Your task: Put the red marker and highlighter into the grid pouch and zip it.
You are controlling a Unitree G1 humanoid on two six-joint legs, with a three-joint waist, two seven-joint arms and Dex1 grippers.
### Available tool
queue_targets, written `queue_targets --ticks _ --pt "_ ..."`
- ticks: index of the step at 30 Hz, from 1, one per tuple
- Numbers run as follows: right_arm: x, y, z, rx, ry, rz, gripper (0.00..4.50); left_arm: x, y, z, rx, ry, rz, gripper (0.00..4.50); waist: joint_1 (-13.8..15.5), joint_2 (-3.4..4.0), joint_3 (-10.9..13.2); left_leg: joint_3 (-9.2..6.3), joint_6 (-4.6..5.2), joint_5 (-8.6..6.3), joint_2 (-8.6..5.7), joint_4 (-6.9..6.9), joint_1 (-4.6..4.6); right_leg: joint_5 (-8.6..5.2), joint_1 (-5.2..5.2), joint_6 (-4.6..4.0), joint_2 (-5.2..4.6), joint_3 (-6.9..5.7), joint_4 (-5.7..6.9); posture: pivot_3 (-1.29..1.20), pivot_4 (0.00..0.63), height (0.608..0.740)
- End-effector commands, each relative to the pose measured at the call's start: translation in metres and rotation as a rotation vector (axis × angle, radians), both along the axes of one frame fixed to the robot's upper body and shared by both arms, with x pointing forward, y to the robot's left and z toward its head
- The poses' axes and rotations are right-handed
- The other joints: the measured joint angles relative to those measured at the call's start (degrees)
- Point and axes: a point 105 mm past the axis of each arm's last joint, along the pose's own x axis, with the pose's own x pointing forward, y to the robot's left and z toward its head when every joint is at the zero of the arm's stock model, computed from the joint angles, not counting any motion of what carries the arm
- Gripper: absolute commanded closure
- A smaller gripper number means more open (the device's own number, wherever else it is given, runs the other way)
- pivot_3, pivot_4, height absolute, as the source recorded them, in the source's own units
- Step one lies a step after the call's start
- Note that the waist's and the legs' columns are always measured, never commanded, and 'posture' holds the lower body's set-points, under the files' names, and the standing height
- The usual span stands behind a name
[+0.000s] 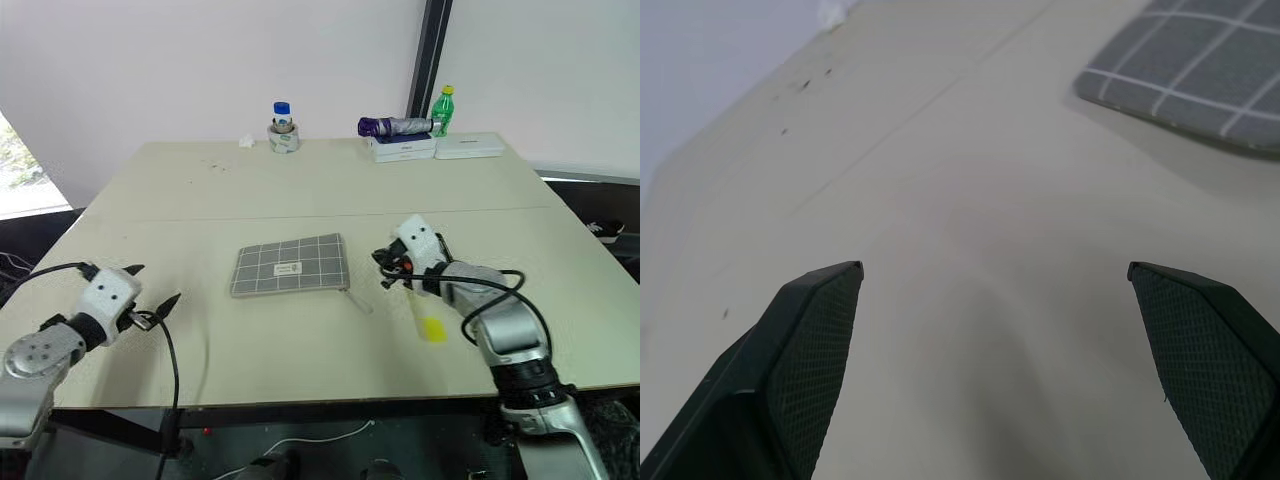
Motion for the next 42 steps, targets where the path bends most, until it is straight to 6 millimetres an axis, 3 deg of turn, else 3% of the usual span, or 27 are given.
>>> queue_targets --ticks 1,8,16,25,32,42 --pt "0.013 0.008 0.002 -0.046 -0.045 -0.079 4.48 0.011 -0.008 0.000 0.160 -0.034 -0.093 0.00 0.0 0.00 0.0 0.01 0.00 0.00 0.00 -0.01 0.00 0.01 0.00 0.02 0.00 0.00 0.01 0.00 0.150 0.740" --pt "0.048 0.016 -0.010 -0.097 -0.028 -0.201 4.48 0.039 -0.033 -0.005 0.338 -0.071 -0.264 0.00 -0.1 0.00 0.0 0.08 -0.03 0.03 -0.07 0.00 0.01 0.15 -0.05 0.27 0.03 0.01 0.15 0.00 0.150 0.740" --pt "0.074 0.024 -0.022 -0.119 0.002 -0.241 4.48 0.048 -0.055 -0.018 0.421 -0.065 -0.421 0.00 -0.4 0.01 0.0 0.18 -0.05 0.05 -0.13 -0.03 0.02 0.18 -0.11 0.28 0.10 0.01 0.27 0.00 0.150 0.740" --pt "0.081 0.066 -0.020 -0.162 -0.041 -0.079 4.48 0.048 -0.062 -0.026 0.429 -0.047 -0.481 0.00 -0.4 0.02 0.0 0.16 -0.06 0.07 -0.13 0.03 0.08 0.19 -0.05 0.29 0.19 0.02 0.36 0.00 0.150 0.740" --pt "0.081 0.083 -0.020 -0.189 -0.060 0.005 4.48 0.042 -0.068 -0.030 0.412 -0.040 -0.517 0.00 -0.5 0.04 0.0 0.15 -0.07 0.08 -0.13 0.04 0.08 0.20 -0.04 0.30 0.21 0.03 0.37 0.00 0.150 0.740" --pt "0.081 0.091 -0.024 -0.199 -0.057 0.040 4.48 0.030 -0.085 -0.026 0.329 -0.044 -0.592 0.00 -0.8 0.05 0.0 0.14 -0.08 0.08 -0.11 0.03 0.09 0.20 -0.06 0.30 0.23 0.08 0.39 0.00 0.150 0.740"
